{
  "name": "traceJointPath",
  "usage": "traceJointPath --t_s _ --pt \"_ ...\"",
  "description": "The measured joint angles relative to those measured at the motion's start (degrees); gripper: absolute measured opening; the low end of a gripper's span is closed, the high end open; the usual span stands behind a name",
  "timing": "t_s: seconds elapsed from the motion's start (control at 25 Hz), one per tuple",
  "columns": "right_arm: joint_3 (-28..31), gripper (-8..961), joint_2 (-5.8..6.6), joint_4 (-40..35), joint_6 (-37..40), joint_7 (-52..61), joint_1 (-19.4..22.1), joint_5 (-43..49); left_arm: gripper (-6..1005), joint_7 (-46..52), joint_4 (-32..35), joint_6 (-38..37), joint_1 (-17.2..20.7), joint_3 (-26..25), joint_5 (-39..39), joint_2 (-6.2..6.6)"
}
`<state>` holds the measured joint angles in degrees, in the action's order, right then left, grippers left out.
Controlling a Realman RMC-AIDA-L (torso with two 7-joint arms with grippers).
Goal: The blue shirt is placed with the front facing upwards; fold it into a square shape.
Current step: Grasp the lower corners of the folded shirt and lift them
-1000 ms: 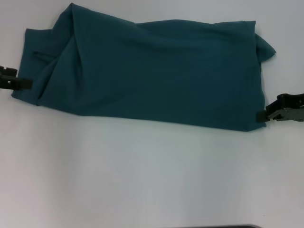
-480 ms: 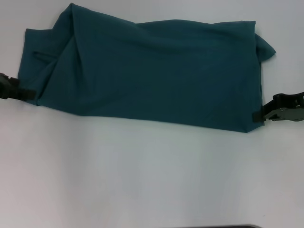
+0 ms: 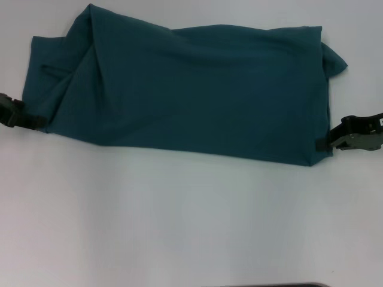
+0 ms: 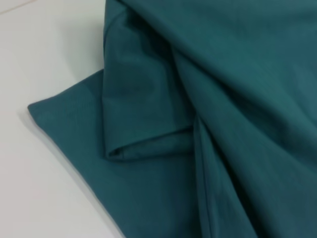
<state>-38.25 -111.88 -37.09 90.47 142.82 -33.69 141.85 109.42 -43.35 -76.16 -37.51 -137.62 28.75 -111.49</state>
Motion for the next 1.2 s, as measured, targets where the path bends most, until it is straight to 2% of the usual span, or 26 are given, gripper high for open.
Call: traceJointPath --t_s 0.4,0.88,1.2 --pt "0.1 8 0.0 0.0 -0.1 0.1 -0.4 -0.1 675 0.6 0.1 1.1 -0.4 0.0 -2.2 -0.47" --pt "1.0 8 0.0 -0.3 -0.3 0.0 -0.4 -0.1 669 0.9 1.0 0.0 -0.7 0.1 -2.4 -0.3" --pt "1.2 8 0.0 -0.4 -0.3 -0.2 -0.3 -0.1 432 0.7 1.2 -0.2 -0.7 0.2 -2.6 -0.27"
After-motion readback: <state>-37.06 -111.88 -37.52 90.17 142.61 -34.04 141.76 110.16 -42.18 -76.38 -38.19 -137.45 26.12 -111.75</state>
